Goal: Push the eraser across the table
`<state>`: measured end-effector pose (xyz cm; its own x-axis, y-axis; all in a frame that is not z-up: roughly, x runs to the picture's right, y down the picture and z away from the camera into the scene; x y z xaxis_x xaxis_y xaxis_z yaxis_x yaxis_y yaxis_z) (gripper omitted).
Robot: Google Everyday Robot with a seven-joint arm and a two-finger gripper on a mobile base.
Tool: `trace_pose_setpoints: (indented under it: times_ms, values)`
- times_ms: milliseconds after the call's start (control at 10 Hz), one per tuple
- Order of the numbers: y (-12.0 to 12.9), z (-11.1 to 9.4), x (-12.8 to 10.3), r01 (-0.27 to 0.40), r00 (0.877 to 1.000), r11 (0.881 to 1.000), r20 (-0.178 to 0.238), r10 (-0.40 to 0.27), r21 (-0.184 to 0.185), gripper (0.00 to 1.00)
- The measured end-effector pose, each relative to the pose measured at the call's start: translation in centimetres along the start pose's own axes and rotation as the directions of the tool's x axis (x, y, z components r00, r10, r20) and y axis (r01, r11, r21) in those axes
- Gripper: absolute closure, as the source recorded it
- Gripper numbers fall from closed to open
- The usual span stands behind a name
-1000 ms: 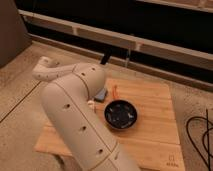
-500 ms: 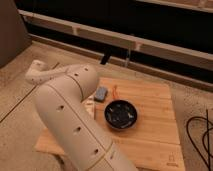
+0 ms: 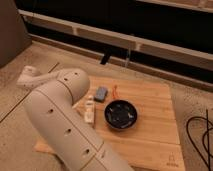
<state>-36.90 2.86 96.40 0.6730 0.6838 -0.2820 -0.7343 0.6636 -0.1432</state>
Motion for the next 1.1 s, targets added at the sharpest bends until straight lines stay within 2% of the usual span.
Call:
trace_pose_setpoints:
  times_ms: [200,300,400,600,800,900,1000,1100]
  values:
    - [0.1,0.0,-0.4,-0.001,1.0,1.0,0.004,0.001,-0.002,0.35]
    - [-0.1,-0.1,-0.6,0.005,1.0,1.0,0.011,-0.005,0.008,0.35]
    - [-1.7,-0.4,-1.0,-0.007,1.0,0.999,0.026,0.006,0.036,0.35]
    - [-7.9,0.1,0.8,-0.119,0.993,0.99,0.014,0.118,0.069,0.35]
    - [-12.5,1.7,3.9,-0.224,0.974,0.971,-0.026,0.226,0.08,0.35]
    - [-15.0,2.9,6.1,-0.287,0.955,0.954,-0.06,0.292,0.083,0.35]
    - [-16.1,3.9,7.5,-0.316,0.942,0.945,-0.087,0.323,0.085,0.35]
    - [-16.4,4.5,8.2,-0.331,0.935,0.94,-0.106,0.338,0.082,0.35]
